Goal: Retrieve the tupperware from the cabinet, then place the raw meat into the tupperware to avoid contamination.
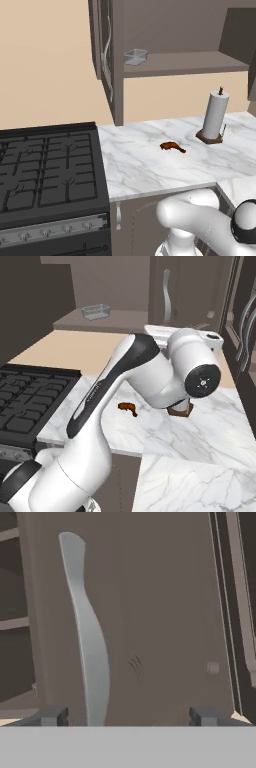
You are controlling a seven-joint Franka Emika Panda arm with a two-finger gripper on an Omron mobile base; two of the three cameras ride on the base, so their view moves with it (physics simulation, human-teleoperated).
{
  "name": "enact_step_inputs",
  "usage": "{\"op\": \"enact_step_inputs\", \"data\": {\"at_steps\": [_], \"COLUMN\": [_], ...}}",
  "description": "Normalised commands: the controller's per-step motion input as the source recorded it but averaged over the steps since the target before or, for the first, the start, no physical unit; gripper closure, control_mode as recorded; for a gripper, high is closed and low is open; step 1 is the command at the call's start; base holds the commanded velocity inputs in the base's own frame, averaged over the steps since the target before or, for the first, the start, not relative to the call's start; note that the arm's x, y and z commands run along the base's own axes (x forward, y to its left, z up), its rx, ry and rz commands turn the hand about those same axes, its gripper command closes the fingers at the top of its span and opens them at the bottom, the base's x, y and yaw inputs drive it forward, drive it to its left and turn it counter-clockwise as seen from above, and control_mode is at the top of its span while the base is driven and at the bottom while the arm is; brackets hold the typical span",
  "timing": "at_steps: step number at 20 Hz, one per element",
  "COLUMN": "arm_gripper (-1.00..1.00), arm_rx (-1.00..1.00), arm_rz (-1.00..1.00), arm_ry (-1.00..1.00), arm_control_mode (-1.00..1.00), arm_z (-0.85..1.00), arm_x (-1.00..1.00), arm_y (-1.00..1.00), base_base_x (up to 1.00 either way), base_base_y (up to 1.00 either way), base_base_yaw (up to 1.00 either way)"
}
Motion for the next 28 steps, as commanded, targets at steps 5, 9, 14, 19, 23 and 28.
{"op": "enact_step_inputs", "data": {"at_steps": [5,9,14,19,23,28], "arm_gripper": [-1.0,-1.0,-1.0,-1.0,-1.0,-1.0], "arm_rx": [-0.03,-0.1,-0.26,-0.36,-0.37,-0.31], "arm_rz": [0.18,0.15,0.12,0.1,0.06,0.05], "arm_ry": [0.0,0.0,0.01,0.04,0.06,0.02], "arm_control_mode": [-1.0,-1.0,-1.0,-1.0,-1.0,-1.0], "arm_z": [-0.06,-0.13,-0.44,-0.69,-0.67,-0.43], "arm_x": [-0.73,-0.88,-0.82,-0.77,-0.7,-0.63], "arm_y": [-0.18,-0.06,0.18,0.29,0.28,0.23], "base_base_x": [0.0,0.0,0.0,0.0,0.0,0.0], "base_base_y": [0.0,0.0,0.0,0.0,0.0,0.0], "base_base_yaw": [0.0,0.0,0.0,0.0,0.0,0.0]}}
